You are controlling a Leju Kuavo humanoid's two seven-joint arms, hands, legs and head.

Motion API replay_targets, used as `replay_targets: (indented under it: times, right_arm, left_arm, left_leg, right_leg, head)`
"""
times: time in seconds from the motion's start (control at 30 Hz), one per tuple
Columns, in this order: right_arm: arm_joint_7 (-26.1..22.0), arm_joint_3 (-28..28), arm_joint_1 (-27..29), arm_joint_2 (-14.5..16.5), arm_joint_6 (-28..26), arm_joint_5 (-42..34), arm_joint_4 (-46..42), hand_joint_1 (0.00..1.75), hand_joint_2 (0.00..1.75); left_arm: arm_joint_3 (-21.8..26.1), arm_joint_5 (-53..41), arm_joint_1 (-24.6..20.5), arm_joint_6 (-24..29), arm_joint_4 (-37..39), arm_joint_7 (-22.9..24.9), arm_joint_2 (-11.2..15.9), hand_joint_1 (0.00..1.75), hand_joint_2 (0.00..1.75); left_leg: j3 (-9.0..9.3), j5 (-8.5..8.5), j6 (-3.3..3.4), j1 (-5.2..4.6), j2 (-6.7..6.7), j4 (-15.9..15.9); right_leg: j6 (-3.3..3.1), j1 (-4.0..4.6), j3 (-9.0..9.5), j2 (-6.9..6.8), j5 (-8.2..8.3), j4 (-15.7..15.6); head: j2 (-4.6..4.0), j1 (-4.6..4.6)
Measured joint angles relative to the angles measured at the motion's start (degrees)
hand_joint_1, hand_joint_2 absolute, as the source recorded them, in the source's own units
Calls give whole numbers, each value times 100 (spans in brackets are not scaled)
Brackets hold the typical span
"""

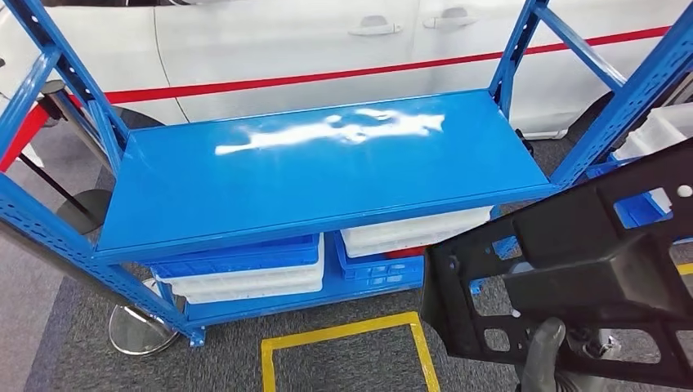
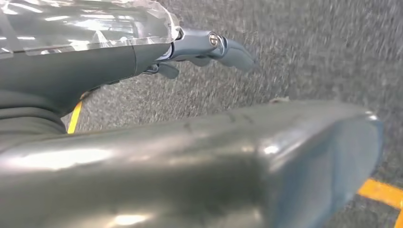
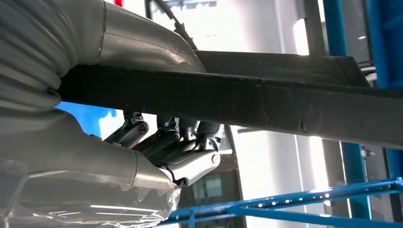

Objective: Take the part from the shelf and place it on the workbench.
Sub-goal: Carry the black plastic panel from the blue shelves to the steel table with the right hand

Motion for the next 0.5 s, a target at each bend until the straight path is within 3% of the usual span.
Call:
replay_targets:
  times: [0.03,0.07,0.1,0.13,0.2,0.27,0.3,0.37,0.43,0.5]
  right_arm:
    - [2,4,-20,8,-3,-6,35,175,175]
    - [3,7,-29,18,-1,-26,64,175,175]
    - [4,8,-30,26,8,-57,84,175,175]
    - [3,7,-29,33,26,-98,99,175,175]
    - [3,3,-29,45,73,-168,118,175,175]
    - [3,0,-36,67,101,-206,122,175,175]
    - [1,-1,-34,78,98,-216,122,175,175]
    - [-1,-6,-3,96,70,-220,122,175,175]
    - [-3,-9,35,115,10,-203,119,175,175]
    - [-4,-7,51,138,-47,-183,116,175,175]
  left_arm:
    - [15,4,8,-3,0,-11,-3,0,0]
    - [26,-3,16,-4,0,-15,-7,0,0]
    - [31,-12,20,-3,0,-15,-10,0,0]
    - [33,-23,21,-4,0,-7,-11,0,0]
    - [34,-42,14,-6,-1,25,-9,0,0]
    - [35,-57,7,-10,-2,62,-3,0,0]
    - [35,-66,3,-19,-2,72,-1,0,0]
    - [36,-76,-6,-50,-2,73,0,0,0]
    - [38,-78,2,-77,-2,69,1,0,0]
    - [42,-95,25,-81,-2,69,2,0,0]
  left_leg:
    - [-86,57,-4,1,87,5]
    - [-169,110,-17,4,175,15]
    - [-254,162,-34,8,261,31]
    - [-338,207,-56,13,345,58]
    - [-485,265,-109,15,481,145]
    - [-564,292,-169,4,589,255]
    - [-577,307,-203,0,645,287]
    - [-589,335,-288,30,731,308]
    - [-656,120,-383,73,474,490]
    - [-852,-385,-432,91,87,1090]
  right_leg:
    - [38,-32,-63,-59,-247,382]
    - [76,-62,-78,-87,-344,687]
    - [111,-87,-27,-103,-297,859]
    - [141,-108,116,-123,-134,840]
    - [184,-128,720,-313,115,219]
    - [134,-101,1340,-557,-19,-629]
    - [78,-80,1491,-608,-121,-884]
    - [-65,-60,1473,-508,-151,-1001]
    - [-180,-56,1389,-374,-58,-1007]
    - [-257,-46,1279,-233,42,-1003]
  head:
    - [0,2]
    - [0,3]
    - [0,2]
    - [0,2]
    - [0,4]
    - [0,6]
    - [0,7]
    - [0,9]
    - [0,8]
    - [0,3]
